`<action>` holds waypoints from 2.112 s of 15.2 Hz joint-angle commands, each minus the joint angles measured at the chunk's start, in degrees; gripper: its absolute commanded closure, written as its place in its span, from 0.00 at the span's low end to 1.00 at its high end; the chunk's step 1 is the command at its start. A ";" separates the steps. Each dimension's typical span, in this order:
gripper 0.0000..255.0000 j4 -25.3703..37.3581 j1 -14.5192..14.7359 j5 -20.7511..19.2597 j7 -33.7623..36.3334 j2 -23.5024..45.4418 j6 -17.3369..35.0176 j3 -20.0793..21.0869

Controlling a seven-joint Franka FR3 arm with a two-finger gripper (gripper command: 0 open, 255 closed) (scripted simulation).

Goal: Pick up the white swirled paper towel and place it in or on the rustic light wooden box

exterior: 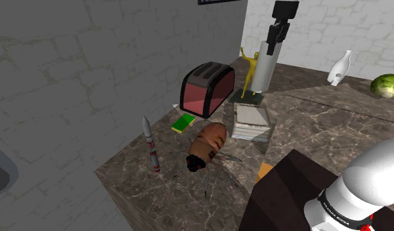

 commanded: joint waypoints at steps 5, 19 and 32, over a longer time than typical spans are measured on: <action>1.00 -5.09 -0.50 -0.34 -1.42 -1.32 3.73 -0.79; 1.00 -17.71 -0.58 -0.45 -1.63 -3.08 14.59 -0.79; 1.00 -24.71 -0.61 -0.43 -1.83 -2.89 21.77 -0.85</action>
